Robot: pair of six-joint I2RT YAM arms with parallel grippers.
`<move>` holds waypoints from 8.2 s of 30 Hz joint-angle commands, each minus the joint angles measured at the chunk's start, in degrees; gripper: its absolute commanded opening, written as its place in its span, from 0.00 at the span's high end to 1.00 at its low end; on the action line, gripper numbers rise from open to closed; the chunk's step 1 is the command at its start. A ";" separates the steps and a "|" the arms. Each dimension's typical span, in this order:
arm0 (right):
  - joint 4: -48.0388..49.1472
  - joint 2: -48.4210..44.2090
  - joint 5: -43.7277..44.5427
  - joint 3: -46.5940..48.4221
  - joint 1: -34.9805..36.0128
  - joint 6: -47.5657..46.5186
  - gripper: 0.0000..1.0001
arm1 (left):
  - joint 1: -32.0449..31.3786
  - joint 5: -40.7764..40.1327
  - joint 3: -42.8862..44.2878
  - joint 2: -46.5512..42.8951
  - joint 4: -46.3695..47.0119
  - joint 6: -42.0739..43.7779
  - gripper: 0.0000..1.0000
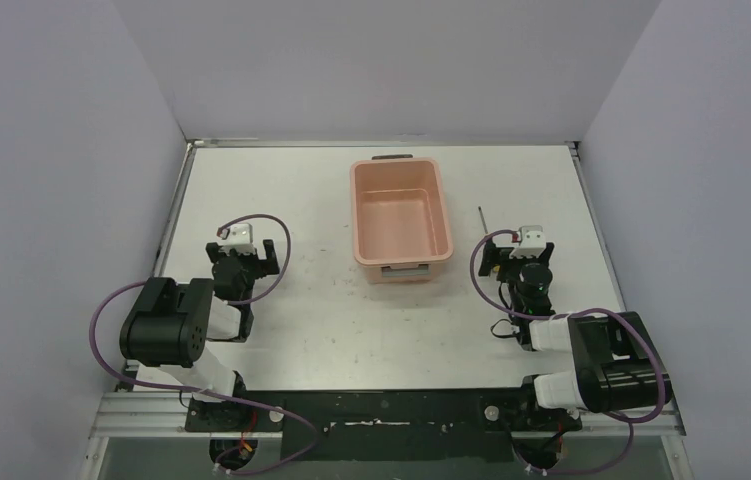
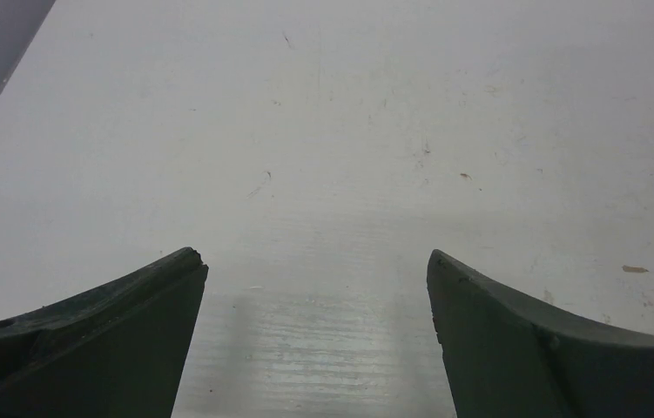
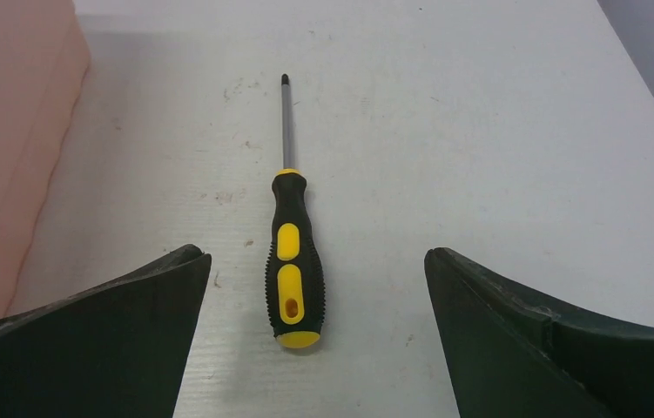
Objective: Put the screwdriver in the bin
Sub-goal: Pick up the screwdriver from the center of the board, then place the screwdriver in the bin.
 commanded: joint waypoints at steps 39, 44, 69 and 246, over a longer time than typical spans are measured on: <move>-31.64 -13.62 3.17 22.13 -0.31 5.05 0.00 | -0.07 0.30 1.00 -0.32 1.68 0.52 0.03; -45.98 -10.82 4.78 33.03 -0.31 4.93 0.00 | -0.07 0.30 1.01 -0.29 1.67 0.50 0.03; -68.50 -9.98 0.97 53.72 -0.32 8.83 0.00 | -0.07 0.32 1.05 -0.37 1.67 0.47 0.03; -87.19 37.65 2.14 77.26 27.13 22.14 0.31 | -0.07 0.35 1.05 -0.28 1.67 0.54 0.03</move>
